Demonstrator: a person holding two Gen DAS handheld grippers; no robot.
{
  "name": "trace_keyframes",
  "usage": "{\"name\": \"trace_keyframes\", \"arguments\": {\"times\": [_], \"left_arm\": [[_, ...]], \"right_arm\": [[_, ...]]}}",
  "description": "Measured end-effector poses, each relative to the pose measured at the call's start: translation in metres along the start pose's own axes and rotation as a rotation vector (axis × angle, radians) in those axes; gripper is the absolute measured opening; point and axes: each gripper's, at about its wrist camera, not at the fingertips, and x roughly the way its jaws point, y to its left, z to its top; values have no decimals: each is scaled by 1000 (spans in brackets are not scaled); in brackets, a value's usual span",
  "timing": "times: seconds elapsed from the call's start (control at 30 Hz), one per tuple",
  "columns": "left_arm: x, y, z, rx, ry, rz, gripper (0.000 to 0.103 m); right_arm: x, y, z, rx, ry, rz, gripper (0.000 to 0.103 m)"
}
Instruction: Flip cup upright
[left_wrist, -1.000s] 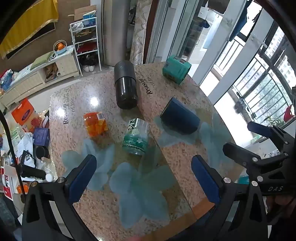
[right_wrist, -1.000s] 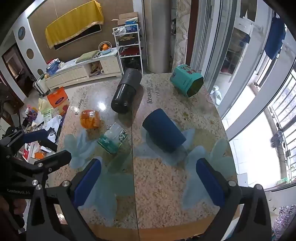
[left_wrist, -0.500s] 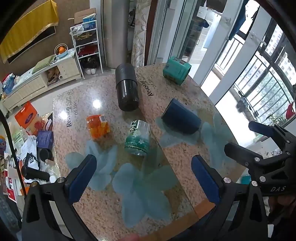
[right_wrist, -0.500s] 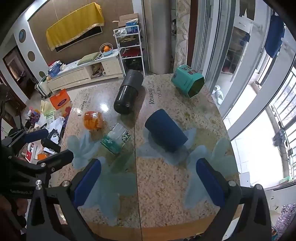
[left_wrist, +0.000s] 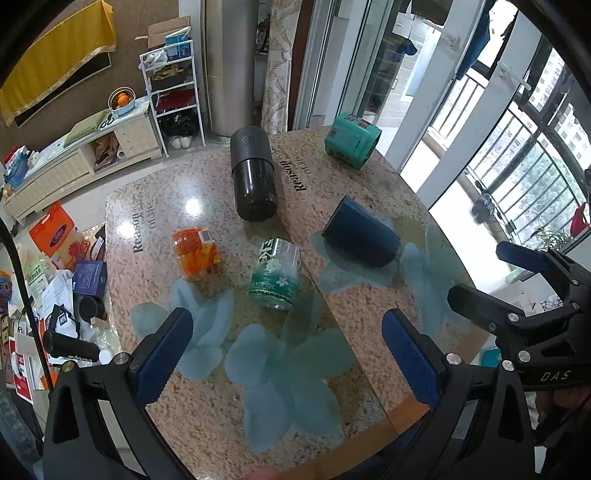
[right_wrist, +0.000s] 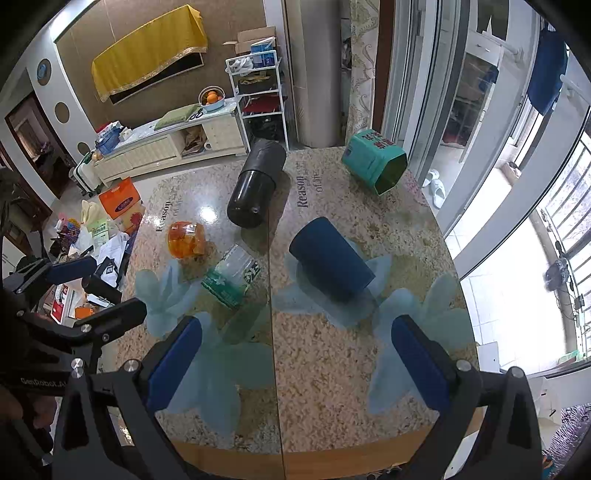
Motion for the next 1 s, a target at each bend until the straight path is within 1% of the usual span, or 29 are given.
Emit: {"name": "trace_keyframes", "arguments": {"times": [1.0], "left_arm": [[5, 3, 1, -9, 11, -1, 103]], "right_arm": [[2, 7, -4, 30, 8, -24, 103]]}}
